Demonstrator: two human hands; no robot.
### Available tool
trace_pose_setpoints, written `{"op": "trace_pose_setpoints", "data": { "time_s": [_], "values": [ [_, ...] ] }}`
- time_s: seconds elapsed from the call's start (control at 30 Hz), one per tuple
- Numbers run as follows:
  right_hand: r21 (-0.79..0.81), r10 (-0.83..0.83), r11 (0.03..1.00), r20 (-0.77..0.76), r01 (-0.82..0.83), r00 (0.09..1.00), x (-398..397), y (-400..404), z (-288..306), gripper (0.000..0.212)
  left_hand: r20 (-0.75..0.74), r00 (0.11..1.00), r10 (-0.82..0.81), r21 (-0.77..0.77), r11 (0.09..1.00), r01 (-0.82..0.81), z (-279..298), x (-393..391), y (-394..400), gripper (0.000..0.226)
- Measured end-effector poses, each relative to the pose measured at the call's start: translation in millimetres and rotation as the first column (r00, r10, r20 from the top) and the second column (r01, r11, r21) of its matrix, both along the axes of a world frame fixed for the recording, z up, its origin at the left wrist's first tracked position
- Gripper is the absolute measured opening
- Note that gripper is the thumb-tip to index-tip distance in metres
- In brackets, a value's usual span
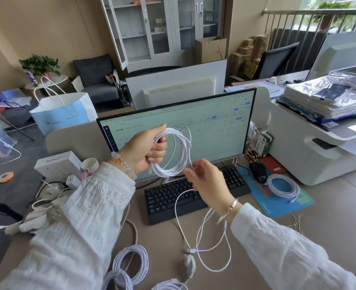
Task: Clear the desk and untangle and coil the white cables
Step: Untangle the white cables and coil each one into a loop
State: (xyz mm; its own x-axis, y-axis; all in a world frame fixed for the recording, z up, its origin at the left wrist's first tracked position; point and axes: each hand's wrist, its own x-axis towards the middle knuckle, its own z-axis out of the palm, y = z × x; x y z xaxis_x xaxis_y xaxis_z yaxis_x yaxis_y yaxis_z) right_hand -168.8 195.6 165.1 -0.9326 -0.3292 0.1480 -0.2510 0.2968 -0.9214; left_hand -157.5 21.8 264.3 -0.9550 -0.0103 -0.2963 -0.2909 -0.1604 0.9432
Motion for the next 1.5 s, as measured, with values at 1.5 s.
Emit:
{"op": "trace_pose_setpoints", "data": {
  "time_s": [1.5],
  "values": [
    [-0.009,0.275,0.959,-0.218,-0.283,0.936,3.5,-7.9,74.7,0.004,0.011,0.996,-0.088,-0.004,0.996,0.088,-8.5,39.6,-8.3,0.038]
  ]
}}
